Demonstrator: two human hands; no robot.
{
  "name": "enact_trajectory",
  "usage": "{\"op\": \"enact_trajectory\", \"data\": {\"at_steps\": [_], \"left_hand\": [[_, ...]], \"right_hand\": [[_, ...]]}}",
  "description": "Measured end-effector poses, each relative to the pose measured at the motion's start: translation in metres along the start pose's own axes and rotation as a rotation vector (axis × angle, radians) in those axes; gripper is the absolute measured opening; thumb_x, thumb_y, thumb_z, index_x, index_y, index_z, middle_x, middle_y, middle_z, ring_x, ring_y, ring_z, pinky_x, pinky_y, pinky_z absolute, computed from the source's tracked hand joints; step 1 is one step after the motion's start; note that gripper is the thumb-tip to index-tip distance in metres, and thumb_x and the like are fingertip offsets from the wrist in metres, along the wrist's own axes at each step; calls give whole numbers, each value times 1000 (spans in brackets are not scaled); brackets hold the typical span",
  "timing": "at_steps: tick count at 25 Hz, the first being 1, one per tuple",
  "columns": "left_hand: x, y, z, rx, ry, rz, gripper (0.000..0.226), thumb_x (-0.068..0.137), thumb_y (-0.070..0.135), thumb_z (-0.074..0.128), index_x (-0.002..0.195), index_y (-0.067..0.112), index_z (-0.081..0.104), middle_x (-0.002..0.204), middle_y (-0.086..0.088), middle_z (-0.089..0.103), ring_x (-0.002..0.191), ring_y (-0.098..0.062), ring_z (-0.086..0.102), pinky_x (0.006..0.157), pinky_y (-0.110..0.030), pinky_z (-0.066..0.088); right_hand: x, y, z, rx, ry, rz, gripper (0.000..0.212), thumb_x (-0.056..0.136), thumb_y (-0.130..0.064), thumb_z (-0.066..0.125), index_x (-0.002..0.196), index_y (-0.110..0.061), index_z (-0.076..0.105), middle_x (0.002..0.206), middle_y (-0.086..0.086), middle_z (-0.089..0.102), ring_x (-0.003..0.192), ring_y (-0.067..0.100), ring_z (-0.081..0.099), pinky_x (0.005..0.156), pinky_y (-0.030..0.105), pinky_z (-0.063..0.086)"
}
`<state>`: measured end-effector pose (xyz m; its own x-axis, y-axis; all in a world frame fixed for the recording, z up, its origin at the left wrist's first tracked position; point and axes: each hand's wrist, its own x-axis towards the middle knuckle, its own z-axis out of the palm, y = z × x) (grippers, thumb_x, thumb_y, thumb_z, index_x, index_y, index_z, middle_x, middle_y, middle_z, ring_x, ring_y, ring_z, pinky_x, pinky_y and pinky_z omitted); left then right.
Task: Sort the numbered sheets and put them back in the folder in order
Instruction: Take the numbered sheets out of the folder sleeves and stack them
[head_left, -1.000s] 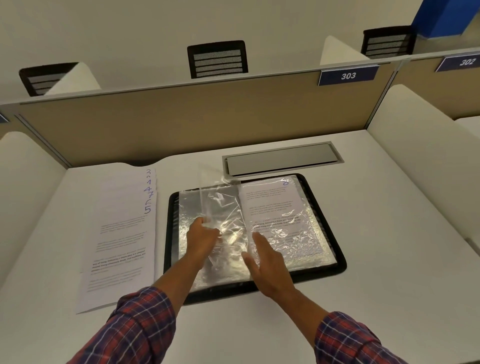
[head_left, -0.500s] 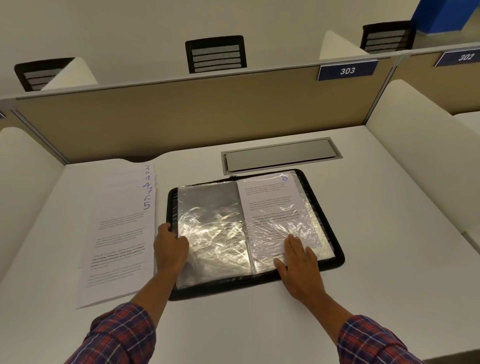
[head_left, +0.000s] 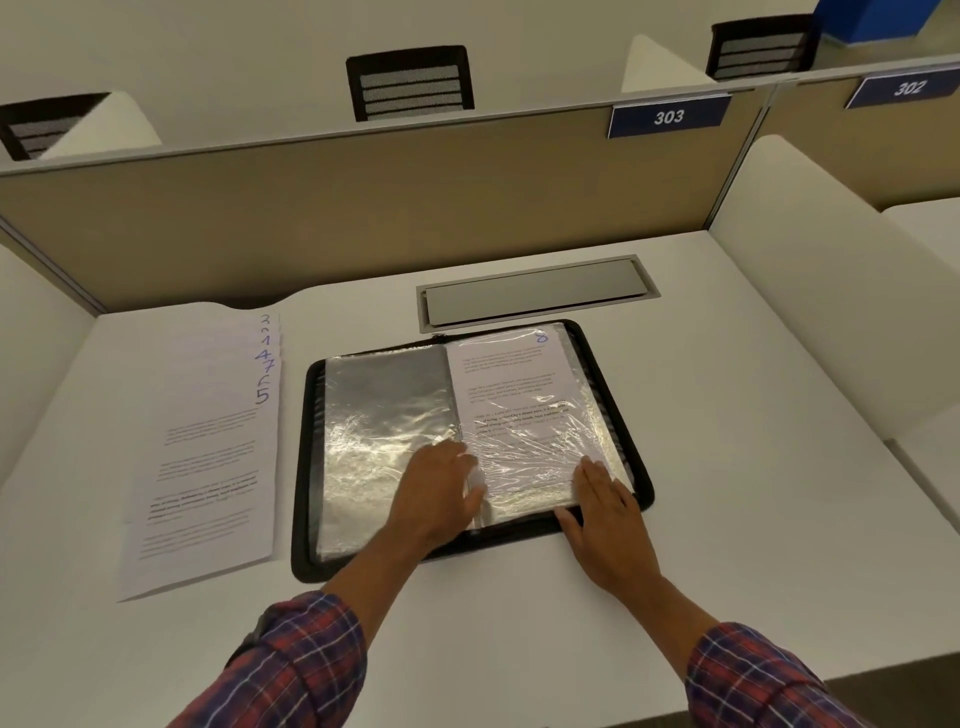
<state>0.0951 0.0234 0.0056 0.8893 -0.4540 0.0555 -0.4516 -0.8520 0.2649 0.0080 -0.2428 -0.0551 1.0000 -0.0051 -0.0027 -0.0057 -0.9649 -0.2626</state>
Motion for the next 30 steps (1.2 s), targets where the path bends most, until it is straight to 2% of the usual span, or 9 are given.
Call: {"op": "enact_trajectory", "data": {"at_steps": [4, 10, 12, 14, 17, 20, 23, 27, 30], "left_hand": [[2, 41, 31, -121, -54, 206, 39, 89, 39, 76, 118, 15, 66, 138, -3, 58, 127, -22, 55, 103, -35, 50], [1, 63, 54, -68, -58, 196, 22, 103, 24, 62, 116, 9, 72, 145, -9, 58, 144, -32, 45, 117, -47, 41], [2, 64, 54, -51, -67, 181, 21, 106, 17, 55, 114, 7, 71, 135, -9, 62, 137, -33, 50, 115, -49, 44], [6, 67, 49, -120, -83, 92, 18, 106, 19, 50, 110, 11, 65, 120, -6, 62, 114, -29, 60, 98, -47, 54], [14, 70, 42, -234, -79, -19, 8, 100, 24, 59, 96, 19, 63, 98, 2, 62, 83, -19, 60, 76, -43, 55], [19, 65, 41, -299, -79, -100, 10, 96, 30, 64, 93, 23, 69, 90, 7, 69, 79, -12, 63, 77, -37, 55], [20, 65, 37, -325, -83, -94, 21, 100, 31, 53, 90, 21, 68, 85, 8, 69, 75, -9, 62, 74, -32, 52], [20, 62, 32, -397, -76, -105, 24, 103, 16, 53, 83, 18, 65, 81, 6, 69, 73, -8, 61, 72, -33, 52], [22, 59, 29, -427, -80, -118, 17, 100, 14, 59, 89, 16, 73, 88, 6, 73, 79, -6, 64, 76, -23, 52]], "right_hand": [[-4, 11, -3, 67, 34, -22, 76, 104, -57, 33, 159, -5, 37, 167, 12, 34, 157, 24, 26, 127, 38, 24], [-7, 20, -5, 217, 108, -76, 72, 104, -51, 38, 159, -4, 37, 168, 12, 32, 158, 24, 24, 126, 40, 28], [-9, 21, -7, 220, 193, -118, 64, 105, -44, 44, 154, -3, 44, 165, 13, 37, 157, 25, 28, 125, 41, 31], [-11, 21, -10, 198, 292, -178, 56, 104, -35, 53, 150, -3, 50, 161, 14, 43, 154, 26, 34, 123, 41, 31], [-12, 18, -17, 189, 362, -277, 50, 102, -27, 62, 145, -3, 56, 153, 14, 52, 146, 28, 45, 121, 41, 37], [-10, 10, -24, 175, 363, -367, 42, 101, -25, 64, 138, -4, 62, 138, 13, 62, 131, 26, 56, 111, 42, 49], [-8, 3, -29, 166, 349, -449, 33, 102, -23, 63, 130, -6, 66, 127, 11, 67, 120, 24, 62, 106, 38, 52], [-6, -2, -28, 130, 303, -567, 35, 108, -28, 51, 131, -6, 65, 129, 11, 67, 123, 23, 61, 113, 33, 46], [-4, -4, -25, 89, 263, -567, 40, 106, -30, 54, 137, -5, 61, 135, 12, 65, 128, 24, 59, 116, 34, 42]]}}
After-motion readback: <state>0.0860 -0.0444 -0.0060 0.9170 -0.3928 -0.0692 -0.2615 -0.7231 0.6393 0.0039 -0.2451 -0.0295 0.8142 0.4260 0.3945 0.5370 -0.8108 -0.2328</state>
